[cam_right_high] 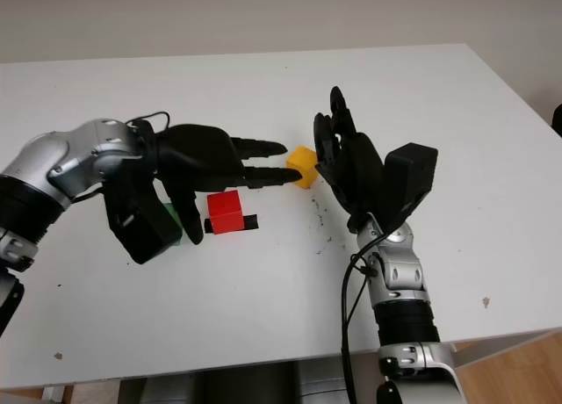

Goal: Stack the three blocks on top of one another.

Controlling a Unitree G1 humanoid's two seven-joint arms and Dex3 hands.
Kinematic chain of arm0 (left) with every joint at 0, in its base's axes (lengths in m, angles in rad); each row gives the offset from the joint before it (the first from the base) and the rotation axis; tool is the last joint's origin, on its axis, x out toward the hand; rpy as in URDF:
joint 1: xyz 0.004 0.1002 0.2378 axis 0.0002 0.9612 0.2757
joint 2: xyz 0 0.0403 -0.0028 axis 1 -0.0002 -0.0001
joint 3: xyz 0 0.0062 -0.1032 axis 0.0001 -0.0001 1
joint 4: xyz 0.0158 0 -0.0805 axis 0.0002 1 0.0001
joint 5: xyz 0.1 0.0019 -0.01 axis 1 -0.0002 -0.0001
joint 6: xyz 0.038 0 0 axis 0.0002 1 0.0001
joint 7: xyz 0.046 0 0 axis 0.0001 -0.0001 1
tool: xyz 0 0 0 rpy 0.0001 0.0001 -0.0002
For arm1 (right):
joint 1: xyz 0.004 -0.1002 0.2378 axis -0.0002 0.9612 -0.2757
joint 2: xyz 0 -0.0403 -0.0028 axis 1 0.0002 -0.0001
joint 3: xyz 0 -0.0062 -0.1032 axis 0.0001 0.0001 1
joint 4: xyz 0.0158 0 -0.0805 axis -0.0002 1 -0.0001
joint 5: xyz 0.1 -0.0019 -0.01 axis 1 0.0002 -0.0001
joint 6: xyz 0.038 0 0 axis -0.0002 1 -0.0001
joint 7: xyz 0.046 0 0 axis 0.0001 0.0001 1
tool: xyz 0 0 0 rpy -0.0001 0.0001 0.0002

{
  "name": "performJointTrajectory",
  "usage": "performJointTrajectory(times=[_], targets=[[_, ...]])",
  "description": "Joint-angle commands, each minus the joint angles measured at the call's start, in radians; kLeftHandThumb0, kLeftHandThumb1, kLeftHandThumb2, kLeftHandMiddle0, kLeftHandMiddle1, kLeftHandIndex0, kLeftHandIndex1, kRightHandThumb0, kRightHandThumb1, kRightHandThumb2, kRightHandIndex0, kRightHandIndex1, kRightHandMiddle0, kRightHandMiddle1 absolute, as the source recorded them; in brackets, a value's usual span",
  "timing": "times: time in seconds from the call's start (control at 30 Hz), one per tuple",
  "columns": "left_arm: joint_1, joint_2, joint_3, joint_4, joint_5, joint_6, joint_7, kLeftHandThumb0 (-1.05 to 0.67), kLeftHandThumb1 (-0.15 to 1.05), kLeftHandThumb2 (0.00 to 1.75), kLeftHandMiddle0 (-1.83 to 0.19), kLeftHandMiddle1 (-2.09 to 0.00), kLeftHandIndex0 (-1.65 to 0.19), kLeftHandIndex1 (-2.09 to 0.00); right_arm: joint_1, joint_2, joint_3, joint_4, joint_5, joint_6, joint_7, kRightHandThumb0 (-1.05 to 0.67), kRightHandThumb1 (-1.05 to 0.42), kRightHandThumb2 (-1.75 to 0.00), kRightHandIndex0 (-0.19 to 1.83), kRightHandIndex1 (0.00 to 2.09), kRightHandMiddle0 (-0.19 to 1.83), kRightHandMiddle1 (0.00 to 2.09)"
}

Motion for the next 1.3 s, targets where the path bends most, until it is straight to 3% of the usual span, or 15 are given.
performJointTrajectory(times=[0.0, 0.07, 0.13, 0.2, 0.6, 0.83, 0.97, 1.1, 1.27], targets=[[-0.009, 0.026, 0.069, -0.032, -0.077, 0.05, -0.033, -1.03, 0.92, 0.07, 0.19, 0.0, 0.19, 0.0, -0.012, -0.004, -0.005, -0.011, 0.0, -0.01, 0.004, -0.65, -1.05, -0.61, -0.19, 0.0, -0.19, 0.0], [0.015, 0.044, 0.141, -0.029, -0.168, 0.112, -0.045, -1.04, 1.0, 0.2, 0.19, 0.0, 0.19, 0.0, -0.023, -0.012, -0.009, 0.0, -0.001, -0.014, 0.008, -0.65, -1.05, -0.61, -0.19, 0.0, -0.19, 0.0], [0.049, 0.043, 0.212, -0.006, -0.273, 0.204, -0.062, -0.96, 1.04, 0.46, 0.19, 0.0, 0.19, 0.0, -0.039, -0.024, -0.013, 0.014, -0.002, -0.013, 0.016, -0.65, -1.05, -0.62, -0.19, 0.0, -0.19, 0.0], [0.08, 0.023, 0.27, 0.044, -0.355, 0.262, -0.047, -0.93, 1.04, 0.57, 0.19, 0.0, 0.19, 0.0, -0.058, -0.041, -0.012, 0.03, -0.011, -0.013, 0.023, -0.65, -1.05, -0.63, -0.19, 0.0, -0.19, 0.0], [0.252, -0.127, 0.495, 0.181, -0.627, 0.466, 0.12, -0.83, 1.05, 0.58, 0.19, 0.0, 0.19, 0.0, -0.194, -0.151, -0.027, 0.184, -0.041, -0.066, 0.115, -0.65, -1.05, -0.63, -0.19, 0.0, -0.19, 0.0], [0.34, -0.174, 0.589, 0.186, -0.725, 0.532, 0.179, -0.82, 1.05, 0.54, 0.19, 0.0, 0.19, 0.0, -0.28, -0.225, -0.002, 0.287, -0.102, -0.096, 0.158, -0.64, -1.05, -0.62, -0.19, 0.0, -0.19, 0.0], [0.363, -0.167, 0.602, 0.184, -0.73, 0.528, 0.18, -0.78, 1.05, 0.56, 0.19, 0.0, 0.19, 0.0, -0.369, -0.274, 0.025, 0.381, -0.181, -0.109, 0.133, -0.63, -1.05, -0.47, -0.18, 0.02, -0.18, 0.03], [0.375, -0.161, 0.621, 0.181, -0.741, 0.525, 0.17, -0.76, 1.05, 0.57, 0.19, 0.0, 0.19, 0.0, -0.47, -0.344, 0.097, 0.519, -0.324, -0.221, 0.09, -0.71, -1.03, -0.15, 0.09, 0.14, 0.06, 0.11], [0.376, -0.171, 0.649, 0.177, -0.769, 0.545, 0.181, -0.76, 1.05, 0.64, 0.19, 0.0, 0.19, 0.0, -0.59, -0.418, 0.202, 0.672, -0.485, -0.384, 0.068, -0.66, -0.9, -0.03, 0.3, 0.22, 0.23, 0.17]])
